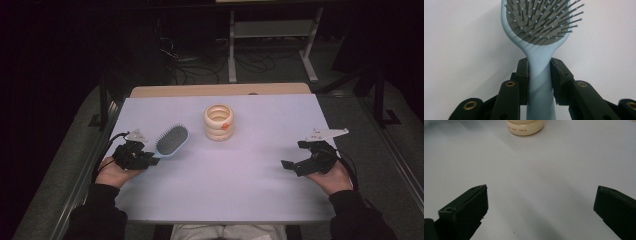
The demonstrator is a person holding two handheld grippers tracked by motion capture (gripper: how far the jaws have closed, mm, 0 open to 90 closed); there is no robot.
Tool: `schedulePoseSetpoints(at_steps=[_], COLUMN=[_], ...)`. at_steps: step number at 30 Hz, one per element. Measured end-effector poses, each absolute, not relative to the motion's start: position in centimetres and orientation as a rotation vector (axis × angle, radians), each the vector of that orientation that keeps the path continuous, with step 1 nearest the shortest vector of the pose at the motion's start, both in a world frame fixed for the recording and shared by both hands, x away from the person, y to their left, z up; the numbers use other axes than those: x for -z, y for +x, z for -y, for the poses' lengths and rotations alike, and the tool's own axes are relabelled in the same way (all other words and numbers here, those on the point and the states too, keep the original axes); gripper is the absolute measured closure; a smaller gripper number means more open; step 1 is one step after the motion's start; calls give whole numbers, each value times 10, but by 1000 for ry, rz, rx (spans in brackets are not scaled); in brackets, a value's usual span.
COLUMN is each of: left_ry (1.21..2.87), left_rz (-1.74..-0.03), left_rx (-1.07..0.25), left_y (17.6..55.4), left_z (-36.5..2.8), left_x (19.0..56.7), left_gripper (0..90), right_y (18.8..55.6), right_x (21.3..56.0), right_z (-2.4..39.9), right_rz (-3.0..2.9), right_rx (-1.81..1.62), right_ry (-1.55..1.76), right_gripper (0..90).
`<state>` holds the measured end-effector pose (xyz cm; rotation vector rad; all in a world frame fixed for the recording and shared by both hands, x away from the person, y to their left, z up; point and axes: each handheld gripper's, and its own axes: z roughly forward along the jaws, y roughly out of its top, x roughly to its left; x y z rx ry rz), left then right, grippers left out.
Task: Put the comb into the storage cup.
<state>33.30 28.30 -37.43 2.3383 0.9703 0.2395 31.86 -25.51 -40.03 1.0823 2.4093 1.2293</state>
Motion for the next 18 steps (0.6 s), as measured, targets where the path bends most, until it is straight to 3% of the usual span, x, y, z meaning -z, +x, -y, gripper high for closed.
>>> schedulePoseSetpoints(at_steps=[18], left_ry=[2306], left_rz=[-930], left_rx=[-286], left_y=[353], left_z=[-273], left_x=[351], left_gripper=[700], right_y=[318], right_x=[400], right_z=[255], right_rz=[-2412], right_rx=[-1232], right_ry=[1074], right_gripper=[0])
